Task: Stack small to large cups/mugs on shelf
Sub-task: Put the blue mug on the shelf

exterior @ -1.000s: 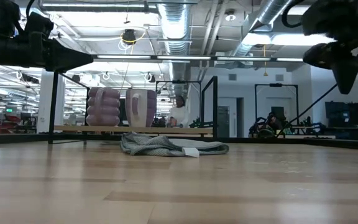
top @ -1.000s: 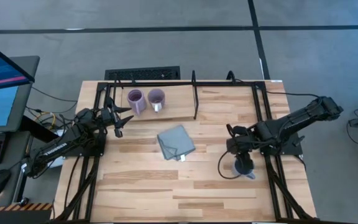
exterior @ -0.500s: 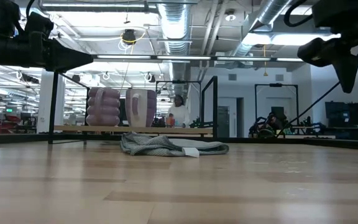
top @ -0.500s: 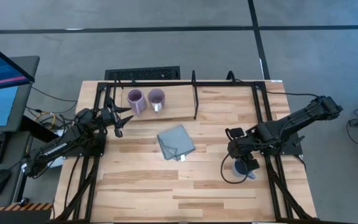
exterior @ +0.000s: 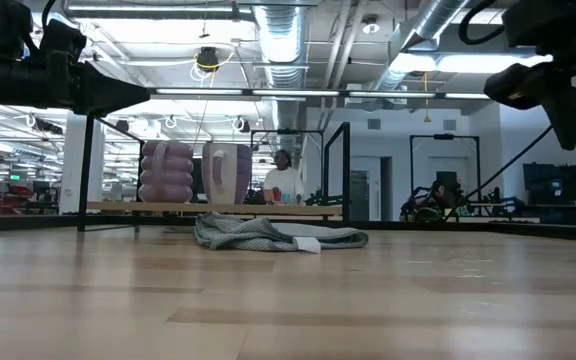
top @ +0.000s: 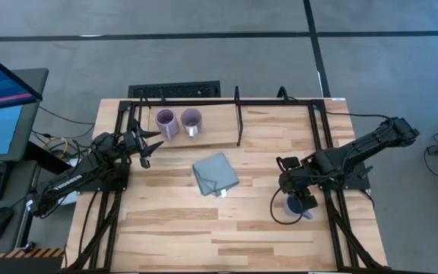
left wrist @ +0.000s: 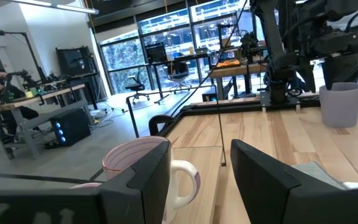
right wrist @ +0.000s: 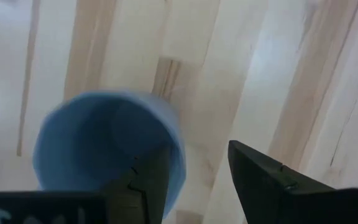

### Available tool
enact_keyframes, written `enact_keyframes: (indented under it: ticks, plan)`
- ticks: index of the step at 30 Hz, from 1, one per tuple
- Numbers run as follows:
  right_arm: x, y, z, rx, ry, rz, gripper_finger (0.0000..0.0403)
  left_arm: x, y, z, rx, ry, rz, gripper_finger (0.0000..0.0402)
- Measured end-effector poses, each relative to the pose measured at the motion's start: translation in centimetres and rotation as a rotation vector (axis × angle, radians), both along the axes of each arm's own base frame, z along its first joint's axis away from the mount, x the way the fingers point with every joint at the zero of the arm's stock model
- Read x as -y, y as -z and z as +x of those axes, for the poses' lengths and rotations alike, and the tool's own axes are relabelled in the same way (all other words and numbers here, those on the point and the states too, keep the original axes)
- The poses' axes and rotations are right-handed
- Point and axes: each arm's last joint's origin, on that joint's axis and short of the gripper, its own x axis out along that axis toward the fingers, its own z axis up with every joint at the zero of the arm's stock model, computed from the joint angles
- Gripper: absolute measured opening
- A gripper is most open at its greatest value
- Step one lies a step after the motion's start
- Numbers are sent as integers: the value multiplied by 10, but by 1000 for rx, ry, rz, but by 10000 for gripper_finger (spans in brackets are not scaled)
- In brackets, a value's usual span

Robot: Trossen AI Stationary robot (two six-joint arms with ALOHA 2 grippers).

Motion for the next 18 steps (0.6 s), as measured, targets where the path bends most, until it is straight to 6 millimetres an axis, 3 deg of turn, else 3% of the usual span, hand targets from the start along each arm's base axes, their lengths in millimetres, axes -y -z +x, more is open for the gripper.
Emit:
enact_keyframes:
  ticks: [18]
  plan:
    - [2, 6, -4, -35, 28, -26, 182, 0, 0, 0, 0, 0, 1, 162]
